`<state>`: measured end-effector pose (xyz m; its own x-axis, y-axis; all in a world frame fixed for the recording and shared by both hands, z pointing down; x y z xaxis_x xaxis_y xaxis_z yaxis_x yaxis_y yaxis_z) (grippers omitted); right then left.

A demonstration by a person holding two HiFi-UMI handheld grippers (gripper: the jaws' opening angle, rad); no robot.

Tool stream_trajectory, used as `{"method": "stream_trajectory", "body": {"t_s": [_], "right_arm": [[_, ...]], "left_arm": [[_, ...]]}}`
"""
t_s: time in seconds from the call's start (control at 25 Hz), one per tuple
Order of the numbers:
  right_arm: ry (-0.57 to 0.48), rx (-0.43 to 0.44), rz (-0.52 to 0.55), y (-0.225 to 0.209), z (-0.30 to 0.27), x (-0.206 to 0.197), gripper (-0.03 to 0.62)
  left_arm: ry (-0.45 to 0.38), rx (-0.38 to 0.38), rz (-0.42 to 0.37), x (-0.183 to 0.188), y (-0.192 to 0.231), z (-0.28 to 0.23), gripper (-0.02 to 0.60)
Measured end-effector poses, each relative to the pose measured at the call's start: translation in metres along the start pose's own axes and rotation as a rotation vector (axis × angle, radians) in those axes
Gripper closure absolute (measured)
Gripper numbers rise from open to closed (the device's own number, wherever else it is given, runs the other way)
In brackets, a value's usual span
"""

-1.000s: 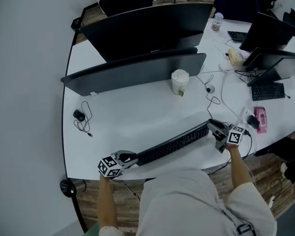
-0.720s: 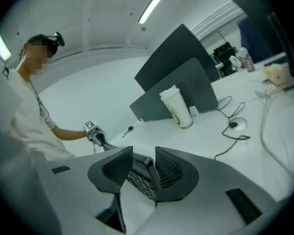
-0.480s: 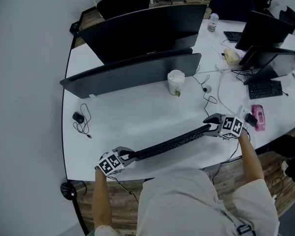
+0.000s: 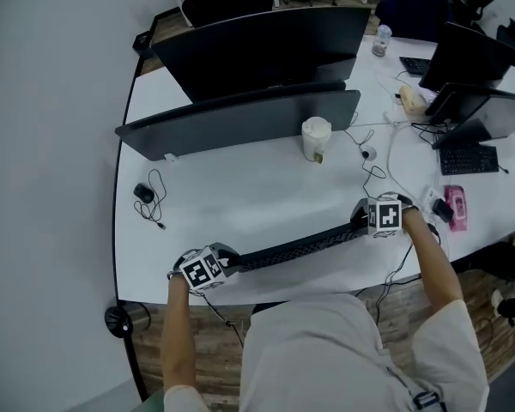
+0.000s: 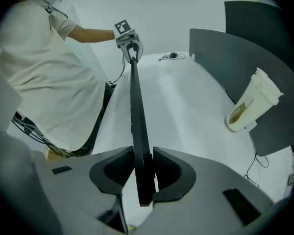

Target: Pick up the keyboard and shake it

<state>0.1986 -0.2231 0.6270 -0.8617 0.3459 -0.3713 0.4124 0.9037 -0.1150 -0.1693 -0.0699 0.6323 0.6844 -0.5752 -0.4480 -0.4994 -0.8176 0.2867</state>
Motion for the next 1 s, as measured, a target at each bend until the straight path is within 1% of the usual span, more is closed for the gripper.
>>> {"method": "stream_trajectory", "body": {"t_s": [0.12, 0.24, 0.36, 0.48, 0.56, 0.64, 0.72, 0.8, 0.84, 0.92, 1.0], "right_arm": [[0.027, 0.012, 0.024, 0.003, -0.001, 0.003, 0.456], [0.036, 0.009, 0.051, 0.008, -0.003, 0.009, 0.459], [0.035, -0.001, 0.048, 0.012, -0.005, 0.009, 0.459], [0.037, -0.001, 0.037, 0.017, -0.004, 0.008, 0.459], [0.038, -0.007, 0.03, 0.021, -0.004, 0.008, 0.459], [0.041, -0.024, 0.029, 0.026, -0.003, 0.013, 0.461], [0.05, -0.071, 0.033, 0.034, 0.001, 0.019, 0.462], [0.066, -0.161, 0.044, 0.038, 0.007, 0.025, 0.462], [0.078, -0.218, 0.053, 0.038, 0.011, 0.028, 0.462], [0.106, -0.34, 0.071, 0.037, 0.019, 0.038, 0.461], [0.143, -0.465, 0.091, 0.036, 0.029, 0.05, 0.457]], "left_arm": [[0.043, -0.023, 0.0, 0.006, 0.004, 0.0, 0.479], [0.126, -0.045, -0.015, 0.005, 0.002, -0.003, 0.476], [0.209, -0.071, -0.045, 0.013, 0.003, -0.004, 0.475], [0.296, -0.095, -0.036, 0.025, 0.007, -0.002, 0.471], [0.366, -0.116, -0.062, 0.03, 0.006, -0.005, 0.465], [0.398, -0.099, -0.103, 0.032, 0.005, -0.004, 0.463], [0.38, -0.042, -0.134, 0.027, 0.006, -0.006, 0.465], [0.351, 0.034, -0.157, 0.017, 0.006, -0.009, 0.466], [0.339, 0.088, -0.175, 0.014, 0.007, -0.006, 0.466], [0.307, 0.228, -0.225, 0.011, 0.011, 0.004, 0.466], [0.267, 0.389, -0.276, 0.01, 0.015, 0.016, 0.468]]}}
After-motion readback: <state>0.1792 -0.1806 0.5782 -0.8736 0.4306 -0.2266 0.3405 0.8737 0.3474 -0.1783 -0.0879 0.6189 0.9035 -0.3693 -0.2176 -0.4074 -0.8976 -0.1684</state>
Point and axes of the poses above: the fingertips, and each gripper's own axes: z backward along the fingers, y to its left, x out of its top, the point moved 8 cm from there along z, backward along the fingers, and after that the axes turned 11 degrees about z, right-handed, at the moved point
